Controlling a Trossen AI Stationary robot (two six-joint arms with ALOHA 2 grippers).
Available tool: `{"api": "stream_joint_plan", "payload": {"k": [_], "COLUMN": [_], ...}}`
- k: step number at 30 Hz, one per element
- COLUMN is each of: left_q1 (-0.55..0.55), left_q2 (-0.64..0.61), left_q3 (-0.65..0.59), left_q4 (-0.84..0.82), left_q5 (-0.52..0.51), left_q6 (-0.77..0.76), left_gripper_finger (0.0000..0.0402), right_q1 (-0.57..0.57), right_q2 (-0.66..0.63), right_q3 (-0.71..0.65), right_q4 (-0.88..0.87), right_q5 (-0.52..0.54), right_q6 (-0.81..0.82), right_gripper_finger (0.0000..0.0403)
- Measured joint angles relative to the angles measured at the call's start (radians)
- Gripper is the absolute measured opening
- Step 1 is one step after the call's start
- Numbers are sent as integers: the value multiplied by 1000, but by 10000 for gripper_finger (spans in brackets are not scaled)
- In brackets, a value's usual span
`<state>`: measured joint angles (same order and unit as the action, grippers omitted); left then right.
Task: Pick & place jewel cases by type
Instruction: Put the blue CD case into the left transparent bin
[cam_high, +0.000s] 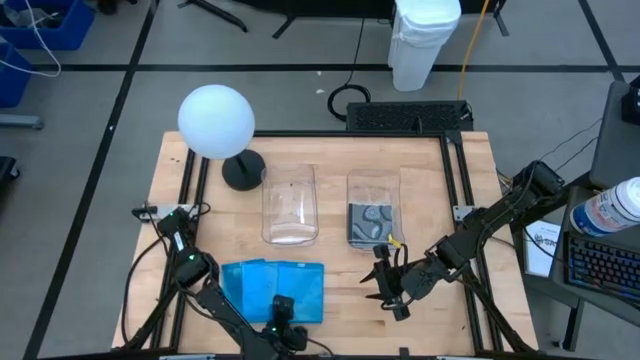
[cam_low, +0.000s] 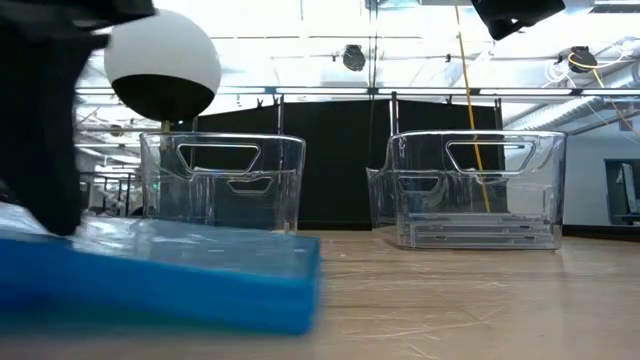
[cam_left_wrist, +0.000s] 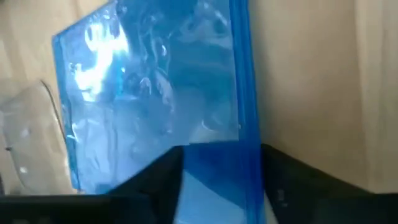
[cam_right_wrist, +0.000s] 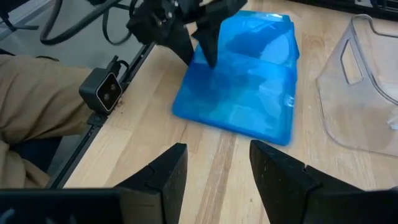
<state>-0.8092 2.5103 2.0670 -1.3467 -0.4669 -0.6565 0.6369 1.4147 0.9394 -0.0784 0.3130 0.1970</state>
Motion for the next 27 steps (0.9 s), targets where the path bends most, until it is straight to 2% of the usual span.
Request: {"api": "stream_joint_plan", "payload": {"k": [4, 6, 14, 21, 27], "left_q1": [-3, -5, -22, -37, -48], "left_q2": [3, 3, 6, 10, 9], "left_q3": [-2, -2, 20, 130, 189], "left_q4": [2, 0, -53, -129, -147], "left_q5": [-50, -60, -67, -46, -81], "left_q6": [-1, -6, -55, -86, -84], "left_gripper_finger": [98, 75, 75, 72, 69], "right_q1": [0, 0, 0, 0, 0], "right_q2": [0, 0, 0, 0, 0], "right_q3": [0, 0, 0, 0, 0], "right_q4": [0, 0, 0, 0, 0], "right_q5": [0, 0, 0, 0, 0], "right_q6": [0, 0, 1, 0, 0], "right_gripper_finger": [164, 164, 164, 164, 164]}}
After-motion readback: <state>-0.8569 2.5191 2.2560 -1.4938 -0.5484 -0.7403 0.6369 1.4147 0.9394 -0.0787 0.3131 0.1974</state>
